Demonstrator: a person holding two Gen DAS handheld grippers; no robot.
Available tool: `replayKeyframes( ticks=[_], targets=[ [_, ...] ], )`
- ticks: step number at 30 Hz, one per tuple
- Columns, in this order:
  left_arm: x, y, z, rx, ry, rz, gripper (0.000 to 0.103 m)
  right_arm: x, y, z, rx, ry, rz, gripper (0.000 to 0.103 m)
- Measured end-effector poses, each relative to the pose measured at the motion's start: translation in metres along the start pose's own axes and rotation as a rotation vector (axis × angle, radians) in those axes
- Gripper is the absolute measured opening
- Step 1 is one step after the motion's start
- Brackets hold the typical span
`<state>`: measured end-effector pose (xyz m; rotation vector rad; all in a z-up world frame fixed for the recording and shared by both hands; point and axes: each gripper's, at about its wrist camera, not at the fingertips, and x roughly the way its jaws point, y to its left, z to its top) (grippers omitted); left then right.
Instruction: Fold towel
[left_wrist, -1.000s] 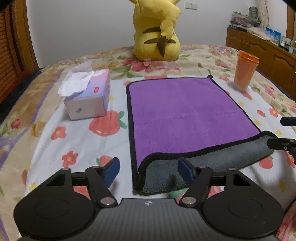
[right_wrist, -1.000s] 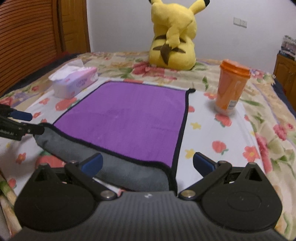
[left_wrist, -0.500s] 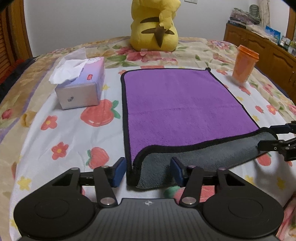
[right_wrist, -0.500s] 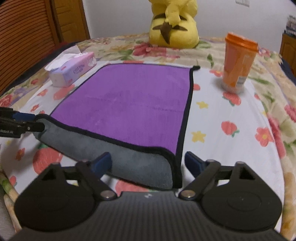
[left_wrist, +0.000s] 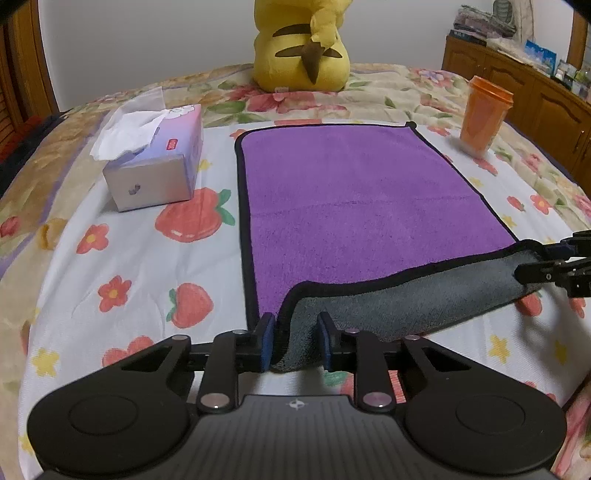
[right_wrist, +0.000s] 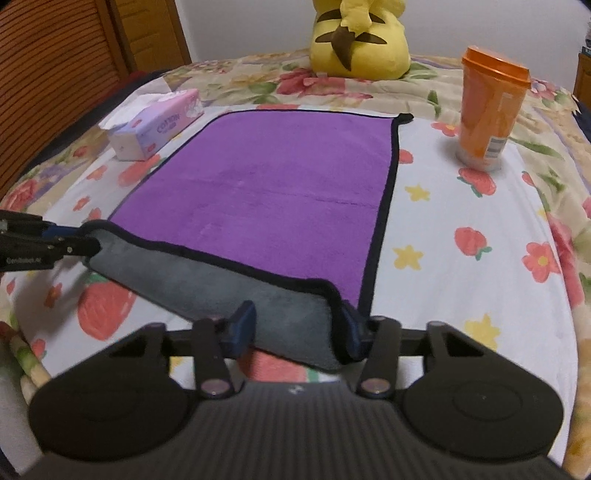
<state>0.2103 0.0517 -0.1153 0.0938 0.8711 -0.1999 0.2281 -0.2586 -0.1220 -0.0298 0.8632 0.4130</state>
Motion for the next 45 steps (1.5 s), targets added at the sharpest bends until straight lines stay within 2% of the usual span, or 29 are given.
replayKeyframes(
  ticks=[5,7,9,10,20,27,38,45],
  targets=[
    [0.0,0.0,0.0,-0.002,-0.002,0.003,0.012,0.001,-0.005,0.001,-0.007,0.004,-0.027,0.022],
    [-0.002,0.0,0.0,-0.008,-0.009,0.005,0.01,0.001,-0.004,0.0,-0.016,0.005,-0.033,0.02],
    [-0.004,0.0,0.002,-0.006,-0.02,0.007,0.01,0.001,-0.004,0.0,-0.023,0.0,-0.029,0.008],
    [-0.005,-0.001,0.002,-0.002,-0.027,0.015,0.01,0.0,-0.004,0.0,-0.024,-0.006,-0.033,0.007],
    [-0.022,-0.005,0.01,0.003,-0.091,0.017,0.009,-0.013,-0.006,0.007,-0.016,-0.103,-0.033,0.005],
    [-0.042,-0.009,0.018,-0.005,-0.168,-0.007,0.009,-0.026,-0.006,0.014,-0.036,-0.194,-0.036,0.005],
    [-0.041,-0.012,0.03,0.005,-0.229,-0.01,0.008,-0.02,-0.013,0.024,-0.051,-0.237,-0.04,0.005],
    [-0.021,-0.009,0.037,0.031,-0.219,0.006,0.008,-0.012,-0.013,0.027,-0.088,-0.25,-0.038,0.005]
  ],
)
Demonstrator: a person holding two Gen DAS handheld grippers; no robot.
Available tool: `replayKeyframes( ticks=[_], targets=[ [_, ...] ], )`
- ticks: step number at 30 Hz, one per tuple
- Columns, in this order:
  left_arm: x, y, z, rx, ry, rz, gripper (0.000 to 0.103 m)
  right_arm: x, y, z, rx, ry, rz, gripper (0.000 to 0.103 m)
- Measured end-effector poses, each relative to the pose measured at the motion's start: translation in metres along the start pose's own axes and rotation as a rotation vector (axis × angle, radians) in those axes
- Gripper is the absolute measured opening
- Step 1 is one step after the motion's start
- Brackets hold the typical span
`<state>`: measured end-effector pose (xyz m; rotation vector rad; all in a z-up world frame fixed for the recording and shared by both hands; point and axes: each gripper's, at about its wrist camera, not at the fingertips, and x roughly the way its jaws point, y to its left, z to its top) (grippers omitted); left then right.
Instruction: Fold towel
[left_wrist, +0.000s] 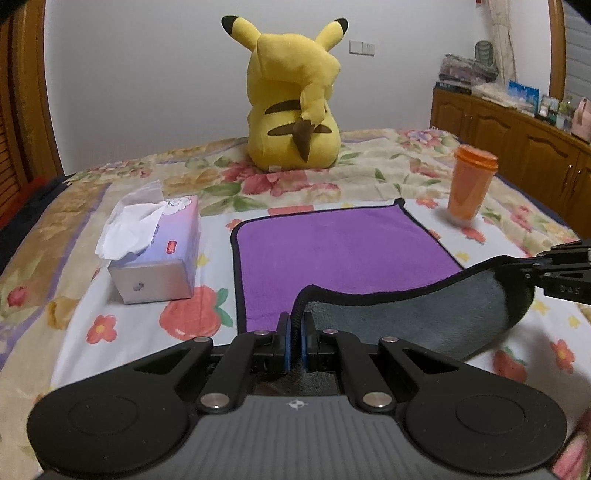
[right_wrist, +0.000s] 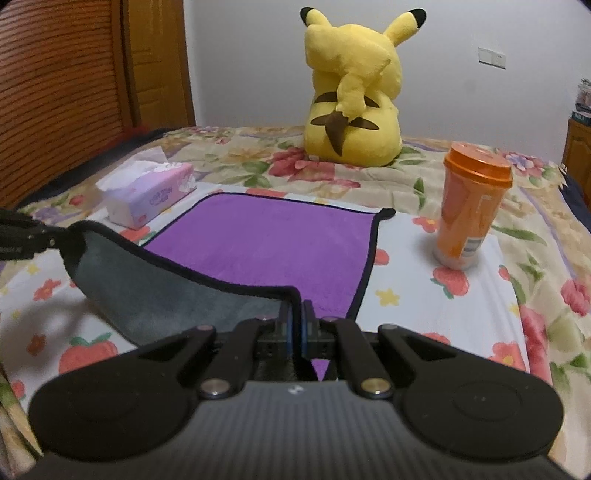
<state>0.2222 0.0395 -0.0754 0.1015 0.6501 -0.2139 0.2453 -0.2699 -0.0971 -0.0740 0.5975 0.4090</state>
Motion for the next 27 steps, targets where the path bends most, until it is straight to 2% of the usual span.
replayKeyframes(
  ticks=[14,21,27],
  targets=[
    [0.026,0.011,0.003,0.016,0.001,-0.002,0.008,0.014,-0.002,-0.001,-0.02,0.003,0.002,0.005],
    [0.024,0.015,0.013,0.005,-0.036,-0.004,0.008,0.015,-0.007,0.007,-0.011,-0.026,0.016,0.005],
    [0.031,0.008,0.026,0.064,-0.092,0.007,0.008,0.011,-0.008,0.022,-0.006,-0.064,0.026,0.005]
  ],
)
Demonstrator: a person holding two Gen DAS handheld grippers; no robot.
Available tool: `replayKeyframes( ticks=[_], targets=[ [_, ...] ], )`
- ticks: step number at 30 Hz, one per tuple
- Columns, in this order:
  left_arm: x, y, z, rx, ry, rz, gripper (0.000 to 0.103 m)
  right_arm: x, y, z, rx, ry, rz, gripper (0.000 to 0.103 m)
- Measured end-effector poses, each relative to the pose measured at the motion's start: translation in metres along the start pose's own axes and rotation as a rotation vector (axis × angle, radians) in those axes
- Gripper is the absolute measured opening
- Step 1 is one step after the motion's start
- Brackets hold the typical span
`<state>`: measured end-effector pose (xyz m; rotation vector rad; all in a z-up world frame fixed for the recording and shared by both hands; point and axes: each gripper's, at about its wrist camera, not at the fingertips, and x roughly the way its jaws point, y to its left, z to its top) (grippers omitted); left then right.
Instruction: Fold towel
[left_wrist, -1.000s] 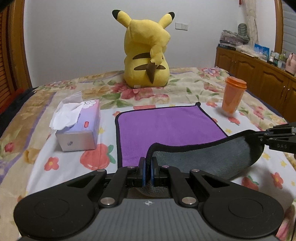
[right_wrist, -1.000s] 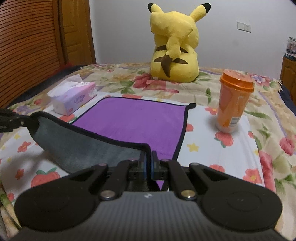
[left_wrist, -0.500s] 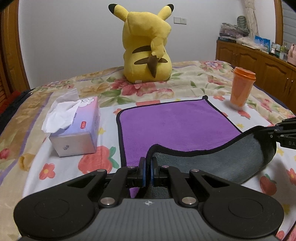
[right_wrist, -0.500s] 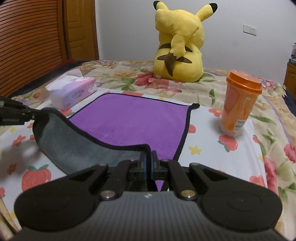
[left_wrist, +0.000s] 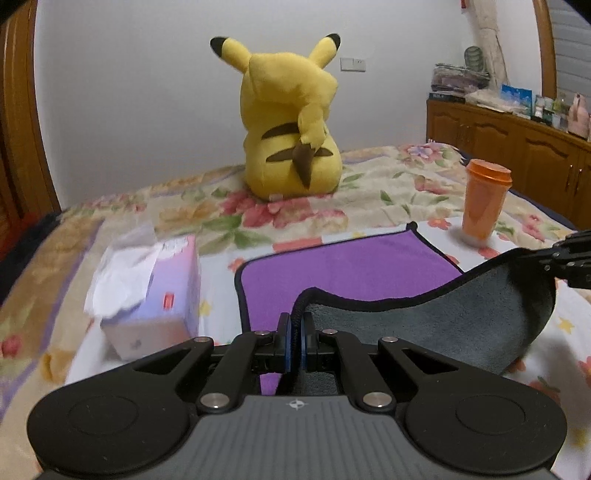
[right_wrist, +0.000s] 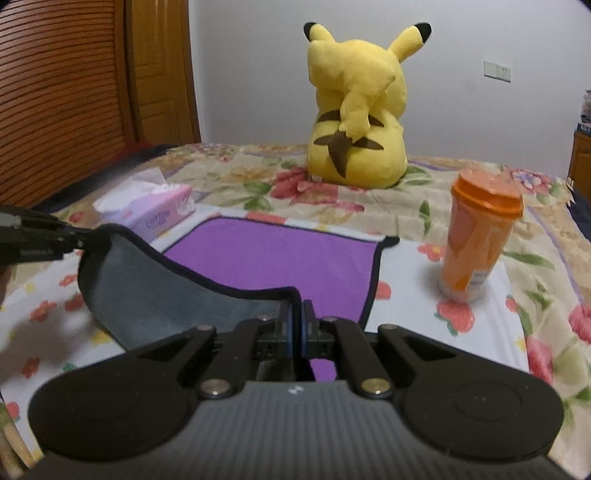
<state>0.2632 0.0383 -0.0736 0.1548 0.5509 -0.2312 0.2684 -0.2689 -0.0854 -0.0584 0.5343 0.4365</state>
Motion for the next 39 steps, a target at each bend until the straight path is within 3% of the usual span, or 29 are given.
replayKeyframes(
  ticks=[10,22,31,39],
  targets=[
    [0.011,0.009,0.024,-0.019,-0.054,-0.006,0.008,0.013,0.0,0.025,-0.066,-0.025,0.009,0.004],
    [0.036,0.025,0.054,-0.074,-0.074,-0.008,0.008,0.043,-0.017,0.049,-0.091,-0.056,-0.053,0.004],
    [0.057,0.032,0.078,-0.055,-0.117,0.037,0.008,0.064,-0.018,0.073,-0.136,-0.087,-0.085,0.004],
    [0.093,0.042,0.083,-0.106,-0.112,0.06,0.008,0.093,-0.033,0.075,-0.107,-0.087,-0.138,0.004]
  ],
)
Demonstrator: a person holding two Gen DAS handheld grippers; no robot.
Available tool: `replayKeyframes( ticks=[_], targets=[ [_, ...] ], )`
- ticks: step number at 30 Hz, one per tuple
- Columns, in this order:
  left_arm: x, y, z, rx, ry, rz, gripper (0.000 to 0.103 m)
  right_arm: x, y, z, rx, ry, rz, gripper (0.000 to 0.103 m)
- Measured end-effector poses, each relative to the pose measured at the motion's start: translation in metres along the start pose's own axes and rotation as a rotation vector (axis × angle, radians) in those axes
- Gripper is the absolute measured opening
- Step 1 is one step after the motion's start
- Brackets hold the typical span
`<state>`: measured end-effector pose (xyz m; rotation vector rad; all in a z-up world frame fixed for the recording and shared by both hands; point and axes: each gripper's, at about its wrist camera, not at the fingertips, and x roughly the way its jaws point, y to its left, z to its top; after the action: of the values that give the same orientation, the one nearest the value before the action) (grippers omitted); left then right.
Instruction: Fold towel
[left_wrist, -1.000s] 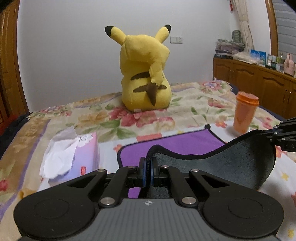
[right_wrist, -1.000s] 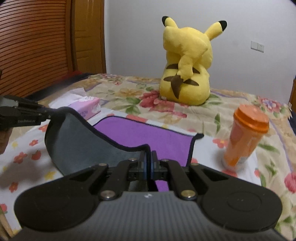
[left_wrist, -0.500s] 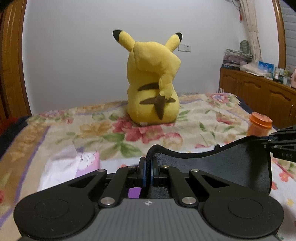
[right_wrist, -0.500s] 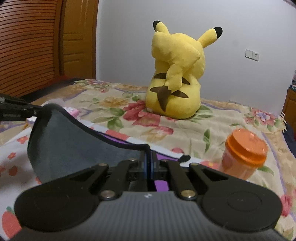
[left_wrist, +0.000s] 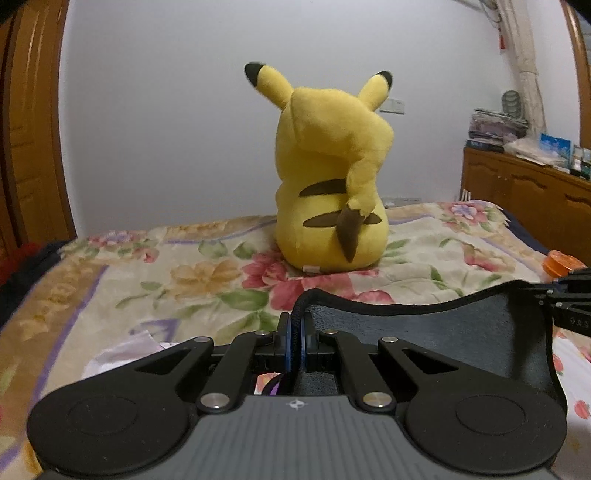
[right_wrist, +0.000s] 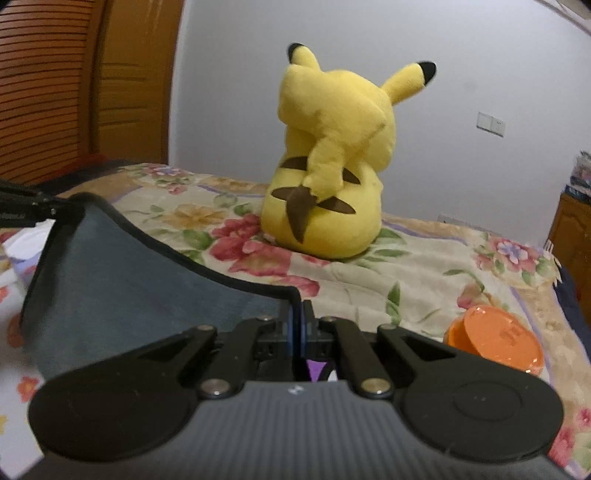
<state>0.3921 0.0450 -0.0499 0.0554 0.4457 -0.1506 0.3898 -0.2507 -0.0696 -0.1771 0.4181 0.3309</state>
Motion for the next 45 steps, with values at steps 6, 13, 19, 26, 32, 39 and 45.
replayKeyframes(
  ticks=[6,13,19,26,32,39,45],
  targets=[
    [0.028,0.003,-0.012,-0.008,0.038,0.024,0.008,0.032,-0.01,-0.012,0.043,0.052,-0.011,0.004],
    [0.051,0.004,-0.029,-0.013,0.071,0.031,0.008,0.054,-0.008,-0.029,0.045,0.098,-0.013,0.004],
    [0.064,0.003,-0.037,-0.009,0.106,0.049,0.009,0.068,-0.006,-0.037,0.044,0.13,-0.015,0.005],
    [0.062,0.0,-0.042,0.005,0.136,0.02,0.012,0.066,0.0,-0.042,0.035,0.155,-0.01,0.029],
    [0.044,-0.009,-0.049,0.019,0.148,0.003,0.034,0.05,0.003,-0.044,0.06,0.163,-0.012,0.042],
    [0.014,-0.02,-0.053,0.035,0.172,-0.031,0.04,0.018,0.011,-0.049,0.101,0.169,0.002,0.046],
    [-0.012,-0.029,-0.054,0.053,0.19,-0.041,0.042,-0.017,0.015,-0.049,0.14,0.155,0.012,0.048]
  ],
)
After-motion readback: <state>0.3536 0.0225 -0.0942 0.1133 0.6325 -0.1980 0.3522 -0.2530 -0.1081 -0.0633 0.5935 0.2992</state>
